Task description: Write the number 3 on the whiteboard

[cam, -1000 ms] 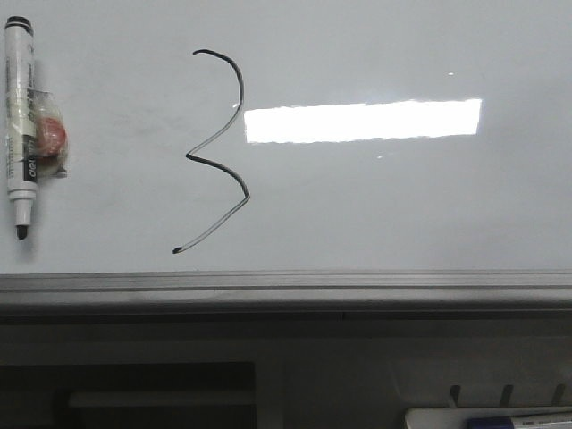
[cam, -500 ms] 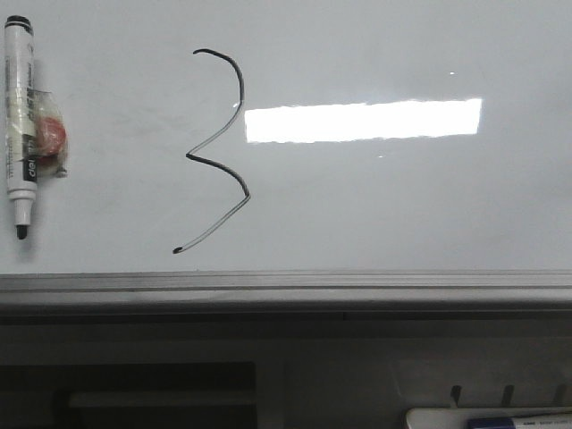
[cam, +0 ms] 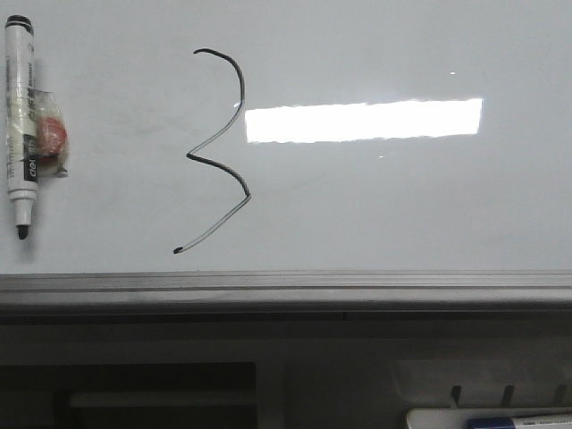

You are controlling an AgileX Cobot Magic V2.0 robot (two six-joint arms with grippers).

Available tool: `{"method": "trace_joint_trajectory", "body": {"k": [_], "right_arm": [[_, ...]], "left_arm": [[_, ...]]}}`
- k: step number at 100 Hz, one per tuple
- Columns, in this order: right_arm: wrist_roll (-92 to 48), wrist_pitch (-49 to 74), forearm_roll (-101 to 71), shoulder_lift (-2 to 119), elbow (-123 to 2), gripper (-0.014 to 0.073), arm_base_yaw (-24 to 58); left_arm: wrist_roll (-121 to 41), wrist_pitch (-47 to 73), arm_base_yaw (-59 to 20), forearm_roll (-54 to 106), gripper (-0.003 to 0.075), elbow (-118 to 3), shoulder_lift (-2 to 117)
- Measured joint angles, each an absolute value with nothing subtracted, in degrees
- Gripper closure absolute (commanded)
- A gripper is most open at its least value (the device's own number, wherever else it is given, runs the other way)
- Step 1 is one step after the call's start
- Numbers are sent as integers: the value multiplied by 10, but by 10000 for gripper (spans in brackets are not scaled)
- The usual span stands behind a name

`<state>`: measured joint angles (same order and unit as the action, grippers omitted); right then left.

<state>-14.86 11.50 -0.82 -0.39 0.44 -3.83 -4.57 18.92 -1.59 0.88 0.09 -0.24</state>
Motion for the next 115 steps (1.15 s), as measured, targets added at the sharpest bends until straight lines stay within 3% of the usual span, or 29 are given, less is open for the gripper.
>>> {"method": "trace_joint_trajectory", "body": {"k": [13, 37, 115], "right_arm": [[-140, 185, 9, -4, 4, 655, -38], [-37, 190, 68, -6, 3, 655, -38], [-23, 190, 73, -6, 3, 655, -38]], "left_arm": [[-46, 189, -16, 9, 741, 1, -2], [-46, 189, -16, 9, 741, 1, -2], [-46, 189, -16, 9, 741, 1, -2]]}}
